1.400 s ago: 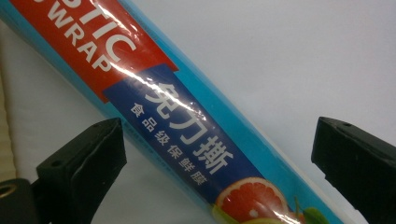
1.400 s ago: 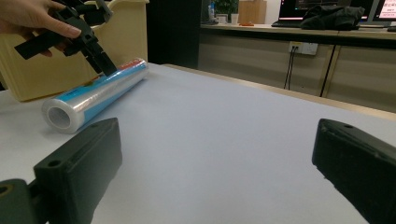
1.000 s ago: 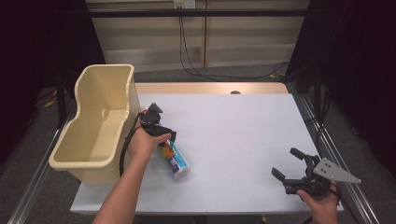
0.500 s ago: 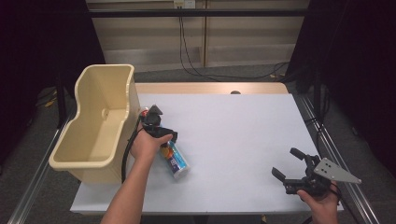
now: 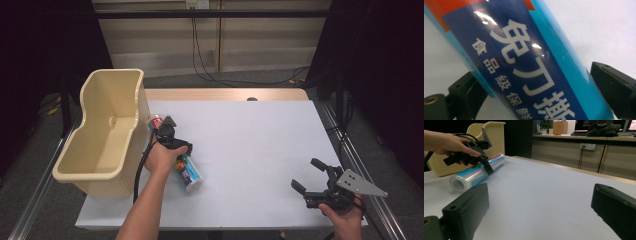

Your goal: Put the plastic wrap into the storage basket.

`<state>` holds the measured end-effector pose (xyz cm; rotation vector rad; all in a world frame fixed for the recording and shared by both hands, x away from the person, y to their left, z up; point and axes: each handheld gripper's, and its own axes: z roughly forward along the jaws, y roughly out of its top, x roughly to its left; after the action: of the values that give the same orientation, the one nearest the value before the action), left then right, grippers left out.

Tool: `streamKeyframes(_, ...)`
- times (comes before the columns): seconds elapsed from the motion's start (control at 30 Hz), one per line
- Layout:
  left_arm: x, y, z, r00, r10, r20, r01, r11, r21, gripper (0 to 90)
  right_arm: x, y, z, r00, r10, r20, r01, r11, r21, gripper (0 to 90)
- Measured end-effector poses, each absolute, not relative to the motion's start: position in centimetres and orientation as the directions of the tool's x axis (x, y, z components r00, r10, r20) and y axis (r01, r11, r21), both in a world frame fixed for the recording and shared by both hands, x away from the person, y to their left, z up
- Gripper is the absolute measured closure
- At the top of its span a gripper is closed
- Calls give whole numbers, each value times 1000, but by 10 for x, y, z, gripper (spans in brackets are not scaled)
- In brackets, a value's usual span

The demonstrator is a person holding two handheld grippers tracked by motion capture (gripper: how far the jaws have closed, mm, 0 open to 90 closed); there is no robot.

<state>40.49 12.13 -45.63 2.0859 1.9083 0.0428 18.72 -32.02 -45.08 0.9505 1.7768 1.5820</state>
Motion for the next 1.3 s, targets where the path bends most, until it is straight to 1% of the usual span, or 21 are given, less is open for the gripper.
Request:
streamKeyframes(0.13,405,120,-455,79,980,-182,971,-34,236,89,187,-320,-451,-585,810,41,134,46,990,15)
streamKeyframes(0.2,406,120,-454,58,980,-188,976,-16,217,113,187,-320,-451,-585,810,41,133,46,990,15)
streamKeyframes(0.3,407,120,-454,37,979,-199,980,4,201,123,188,-320,-451,-586,809,40,132,47,990,15)
streamKeyframes(0.37,407,121,-453,26,977,-212,982,14,186,152,188,-321,-451,-585,810,42,134,45,990,15)
streamKeyframes(0.53,407,115,-451,45,979,-197,982,-7,189,173,188,-321,-451,-583,811,43,132,43,990,15)
streamKeyframes(0.63,410,111,-448,69,982,-177,986,-40,164,215,188,-321,-451,-585,810,44,131,40,991,15)
streamKeyframes(0.67,411,107,-446,97,985,-146,985,-74,155,230,188,-322,-451,-584,810,44,131,40,991,15)
streamKeyframes(0.7,411,107,-446,97,985,-146,985,-74,155,244,188,-322,-451,-584,810,44,131,40,991,15)
streamKeyframes(0.73,411,106,-445,105,986,-127,984,-84,160,244,188,-322,-451,-585,810,44,131,40,991,15)
streamKeyframes(0.8,412,107,-443,140,983,-116,979,-119,167,276,188,-322,-451,-585,810,44,129,39,991,15)
streamKeyframes(0.87,412,108,-441,151,982,-112,977,-131,169,308,188,-322,-451,-583,811,48,131,36,991,15)
streamKeyframes(0.93,412,107,-440,172,980,-96,975,-155,162,315,189,-323,-451,-583,811,47,130,36,991,15)
streamKeyframes(1.0,413,108,-438,172,978,-114,977,-154,150,317,189,-323,-451,-583,811,49,130,34,991,15)
streamKeyframes(1.1,414,107,-431,176,976,-129,975,-155,160,318,188,-323,-451,-582,812,49,130,34,991,15)
streamKeyframes(1.2,414,105,-424,186,975,-123,974,-166,156,318,188,-323,-451,-581,812,48,129,34,991,15)
streamKeyframes(1.3,414,103,-416,199,972,-127,970,-176,170,320,188,-323,-450,-581,813,47,128,34,991,14)
